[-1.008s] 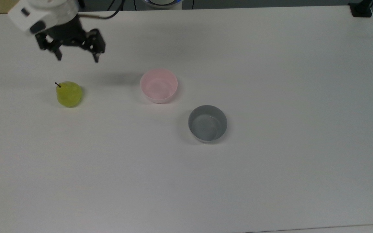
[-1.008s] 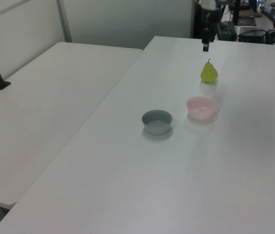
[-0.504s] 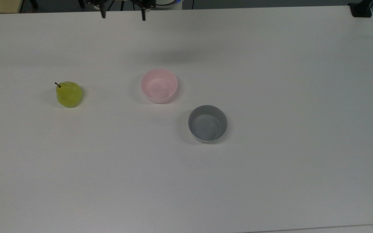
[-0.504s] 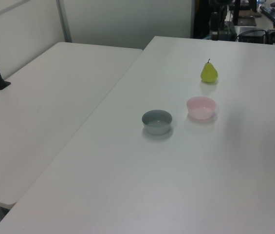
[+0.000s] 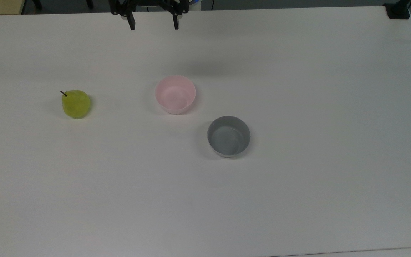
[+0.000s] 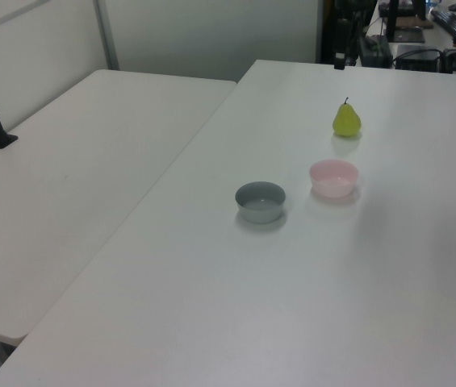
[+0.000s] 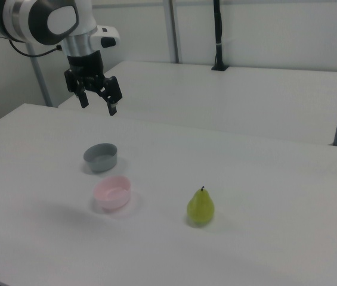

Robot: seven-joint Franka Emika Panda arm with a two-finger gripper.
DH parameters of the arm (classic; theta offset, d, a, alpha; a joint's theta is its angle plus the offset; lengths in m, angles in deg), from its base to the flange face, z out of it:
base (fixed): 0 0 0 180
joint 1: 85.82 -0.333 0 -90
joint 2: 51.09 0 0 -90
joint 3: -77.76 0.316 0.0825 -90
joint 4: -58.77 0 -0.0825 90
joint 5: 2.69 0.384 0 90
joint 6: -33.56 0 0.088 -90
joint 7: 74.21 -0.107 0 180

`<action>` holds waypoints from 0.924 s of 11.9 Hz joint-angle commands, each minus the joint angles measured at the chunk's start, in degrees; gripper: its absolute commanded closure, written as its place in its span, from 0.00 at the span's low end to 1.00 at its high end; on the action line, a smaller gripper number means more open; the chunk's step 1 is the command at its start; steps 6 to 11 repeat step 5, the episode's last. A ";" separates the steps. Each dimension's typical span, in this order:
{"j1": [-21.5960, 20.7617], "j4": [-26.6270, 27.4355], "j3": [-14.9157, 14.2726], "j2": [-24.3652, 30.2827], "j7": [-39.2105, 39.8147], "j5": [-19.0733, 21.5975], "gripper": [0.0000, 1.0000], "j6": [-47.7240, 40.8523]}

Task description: Pick up a pear from the bowl

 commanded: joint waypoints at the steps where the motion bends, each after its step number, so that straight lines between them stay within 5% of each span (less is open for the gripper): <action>1: 0.07 0.80 -0.69 0.51 0.51 1.13 0.00 2.00; 11: 0.16 0.80 -0.60 0.59 0.24 0.95 0.00 1.82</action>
